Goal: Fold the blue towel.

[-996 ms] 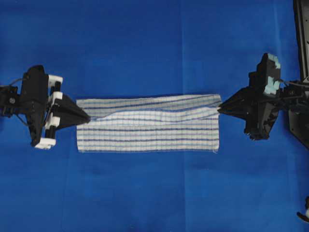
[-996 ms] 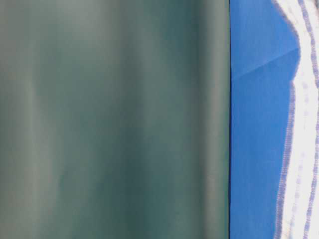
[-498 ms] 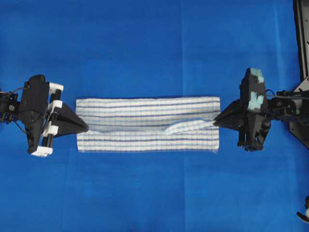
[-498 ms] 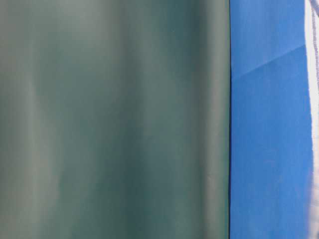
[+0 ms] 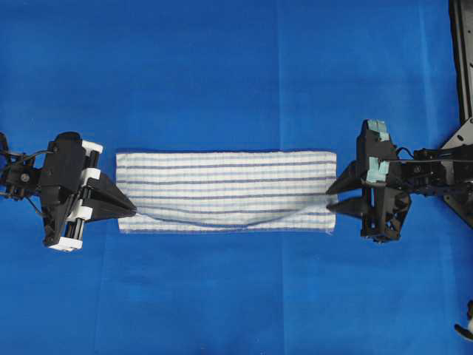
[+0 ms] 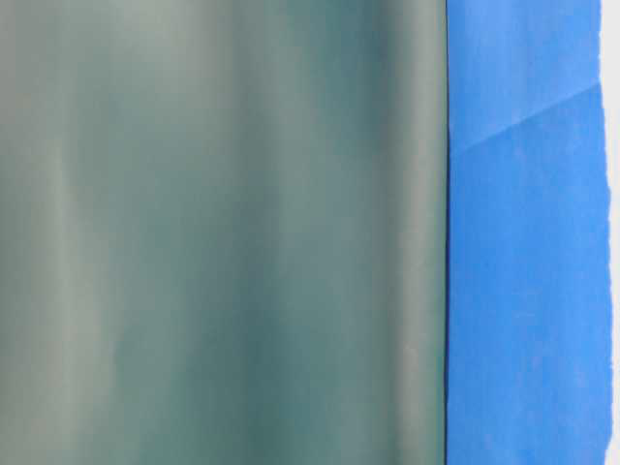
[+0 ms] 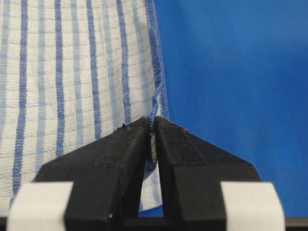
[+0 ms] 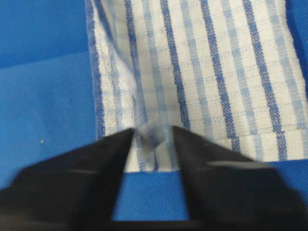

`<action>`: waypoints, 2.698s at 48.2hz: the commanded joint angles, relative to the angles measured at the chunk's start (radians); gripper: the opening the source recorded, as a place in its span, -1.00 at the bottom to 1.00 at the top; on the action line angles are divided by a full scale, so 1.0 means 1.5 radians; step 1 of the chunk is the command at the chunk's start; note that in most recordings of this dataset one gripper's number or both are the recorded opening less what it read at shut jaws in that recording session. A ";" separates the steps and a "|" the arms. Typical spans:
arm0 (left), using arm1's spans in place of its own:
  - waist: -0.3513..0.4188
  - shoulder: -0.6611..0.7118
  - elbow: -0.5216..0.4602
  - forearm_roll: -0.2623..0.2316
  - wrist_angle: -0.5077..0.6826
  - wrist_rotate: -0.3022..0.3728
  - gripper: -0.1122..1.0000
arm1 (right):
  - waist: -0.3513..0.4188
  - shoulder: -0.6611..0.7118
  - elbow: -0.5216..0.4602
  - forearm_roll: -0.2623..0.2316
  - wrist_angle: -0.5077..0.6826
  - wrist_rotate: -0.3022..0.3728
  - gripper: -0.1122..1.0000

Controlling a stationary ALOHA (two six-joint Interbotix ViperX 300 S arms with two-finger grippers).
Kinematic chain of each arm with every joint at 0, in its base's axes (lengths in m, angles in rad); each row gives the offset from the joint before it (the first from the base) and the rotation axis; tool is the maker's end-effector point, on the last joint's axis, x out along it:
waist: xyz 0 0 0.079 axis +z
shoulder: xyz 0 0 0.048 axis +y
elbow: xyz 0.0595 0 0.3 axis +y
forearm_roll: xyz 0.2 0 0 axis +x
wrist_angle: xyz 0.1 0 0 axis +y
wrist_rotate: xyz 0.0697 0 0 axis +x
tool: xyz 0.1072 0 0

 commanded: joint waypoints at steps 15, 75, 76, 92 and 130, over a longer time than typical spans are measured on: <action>0.002 -0.035 -0.009 -0.008 0.009 0.005 0.40 | 0.002 -0.025 -0.016 -0.006 -0.002 -0.013 0.76; 0.179 0.119 -0.045 -0.005 0.069 0.003 0.45 | -0.175 0.125 -0.041 -0.077 -0.055 -0.026 0.63; 0.179 0.119 -0.045 -0.005 0.069 0.003 0.43 | -0.174 0.125 -0.041 -0.077 -0.053 -0.026 0.61; 0.169 0.119 -0.050 -0.005 0.097 0.002 -0.76 | -0.153 0.125 -0.041 -0.079 -0.056 -0.027 -0.68; 0.129 -0.052 -0.142 -0.013 0.298 -0.003 -0.77 | -0.184 -0.041 -0.091 -0.092 0.064 -0.029 -0.77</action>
